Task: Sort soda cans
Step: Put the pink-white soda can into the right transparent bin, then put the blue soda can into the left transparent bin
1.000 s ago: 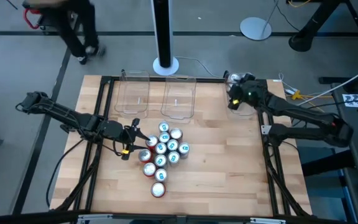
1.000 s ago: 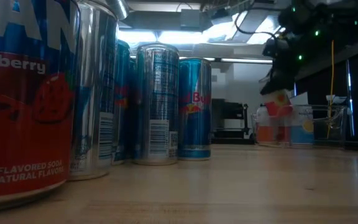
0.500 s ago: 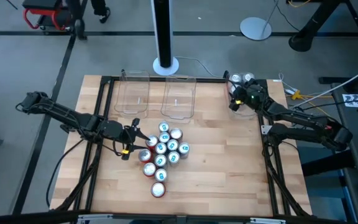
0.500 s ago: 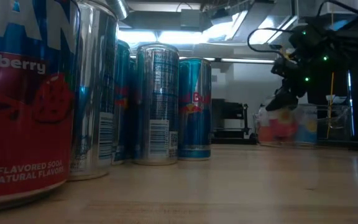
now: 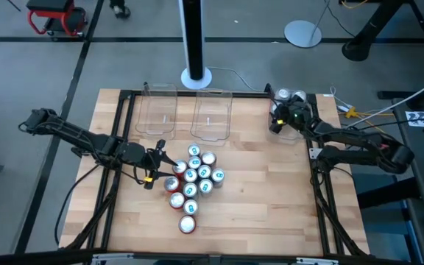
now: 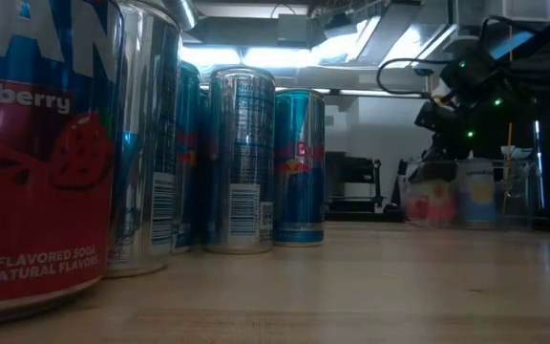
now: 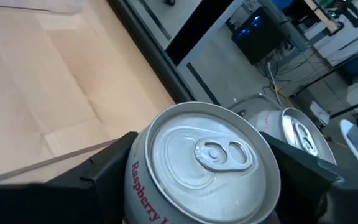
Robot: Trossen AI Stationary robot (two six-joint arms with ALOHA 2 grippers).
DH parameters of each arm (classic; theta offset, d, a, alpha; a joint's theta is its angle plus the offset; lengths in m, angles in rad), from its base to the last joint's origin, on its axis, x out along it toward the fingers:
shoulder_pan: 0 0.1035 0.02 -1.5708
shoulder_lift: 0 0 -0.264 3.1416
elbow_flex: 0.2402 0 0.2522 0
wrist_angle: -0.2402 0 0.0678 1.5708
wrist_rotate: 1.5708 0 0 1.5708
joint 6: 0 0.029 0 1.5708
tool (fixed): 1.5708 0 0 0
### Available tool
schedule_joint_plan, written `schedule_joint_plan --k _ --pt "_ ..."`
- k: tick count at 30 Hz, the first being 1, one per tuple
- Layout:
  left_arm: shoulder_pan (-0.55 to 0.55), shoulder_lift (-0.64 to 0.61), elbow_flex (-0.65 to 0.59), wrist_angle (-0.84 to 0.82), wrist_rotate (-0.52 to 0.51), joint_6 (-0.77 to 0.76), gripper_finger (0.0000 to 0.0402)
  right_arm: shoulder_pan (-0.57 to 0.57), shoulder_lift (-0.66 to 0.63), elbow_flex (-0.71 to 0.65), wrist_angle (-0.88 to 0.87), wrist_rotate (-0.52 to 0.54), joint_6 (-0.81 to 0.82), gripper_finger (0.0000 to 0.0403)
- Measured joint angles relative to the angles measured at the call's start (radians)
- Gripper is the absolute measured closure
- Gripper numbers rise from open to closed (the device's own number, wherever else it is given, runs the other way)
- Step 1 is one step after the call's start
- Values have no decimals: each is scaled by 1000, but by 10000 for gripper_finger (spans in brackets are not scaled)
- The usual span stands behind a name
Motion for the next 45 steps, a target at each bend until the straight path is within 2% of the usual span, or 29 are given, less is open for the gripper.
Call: schedule_joint_plan --k 11,19,23,27,32,36,39,43,45 --pt "0 0 0 -1 0 -1 233 1 -3 9 1 49 -21 33" --pt "0 0 0 -2 0 -9 233 3 -80 118 -53 0 -68 23" --pt "0 0 0 -2 0 -8 233 20 -108 188 -124 -75 -90 22" --pt "0 0 0 -1 0 -8 233 128 -115 251 -127 -142 -137 22" --pt "0 0 0 -1 0 -3 233 368 -115 305 -119 -143 -236 22" --pt "0 0 0 16 0 -4 233 553 -112 304 -124 -62 -317 22" --pt "0 0 0 93 2 38 233 666 -83 304 -136 33 -377 22" --pt "11 0 0 208 7 77 233 743 -3 304 -117 129 -478 22" --pt "37 0 0 259 -32 80 233 753 53 304 -91 162 -500 22"
